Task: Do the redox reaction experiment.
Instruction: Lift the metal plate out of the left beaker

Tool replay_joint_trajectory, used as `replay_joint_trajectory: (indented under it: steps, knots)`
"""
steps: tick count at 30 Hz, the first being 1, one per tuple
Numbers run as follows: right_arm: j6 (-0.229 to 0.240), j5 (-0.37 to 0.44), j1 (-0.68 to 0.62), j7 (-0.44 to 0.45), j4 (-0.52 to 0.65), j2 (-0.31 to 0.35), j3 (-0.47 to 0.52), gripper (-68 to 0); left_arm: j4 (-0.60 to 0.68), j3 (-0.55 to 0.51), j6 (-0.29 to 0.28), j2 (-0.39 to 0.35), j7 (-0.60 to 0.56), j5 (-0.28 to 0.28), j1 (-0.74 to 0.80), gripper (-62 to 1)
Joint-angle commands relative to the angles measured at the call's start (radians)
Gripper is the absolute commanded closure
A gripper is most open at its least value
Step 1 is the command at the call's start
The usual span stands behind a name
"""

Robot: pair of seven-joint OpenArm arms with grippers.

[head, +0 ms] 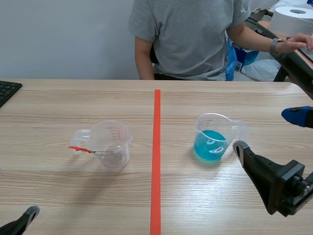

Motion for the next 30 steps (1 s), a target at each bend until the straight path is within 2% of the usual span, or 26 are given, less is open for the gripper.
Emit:
replay_joint_trajectory:
  steps: [1,9,15,19,22,26,30]
  knots:
    - [0.000,0.006,0.009,0.015,0.013,0.000,0.013,-67.9,-0.013,-0.012,0.005,0.012,-0.018,-0.004,0.020,-62.3]
    - [0.001,-0.005,0.009,0.016,0.013,0.000,0.013,-67.9,-0.135,-0.051,0.054,0.080,-0.018,-0.007,0.093,-62.3]
    - [0.008,-0.009,0.009,0.041,0.014,0.003,0.013,-67.9,-0.244,-0.051,0.058,0.166,-0.023,-0.007,0.101,-62.3]
    - [0.045,-0.035,0.009,0.051,0.014,0.003,0.013,-67.9,-0.314,-0.051,0.057,0.216,-0.026,-0.007,0.100,-62.3]
    - [0.054,-0.052,0.009,0.073,0.014,0.003,0.012,-67.9,-0.357,-0.048,0.056,0.240,-0.047,-0.007,0.095,-62.3]
    - [0.062,-0.095,0.012,0.118,0.014,0.010,0.012,-67.9,-0.402,-0.048,0.053,0.257,-0.077,-0.007,0.069,-62.3]
    - [0.099,-0.132,0.012,0.172,0.014,0.031,0.010,-67.9,-0.456,-0.048,0.054,0.257,-0.074,-0.006,0.015,-62.3]
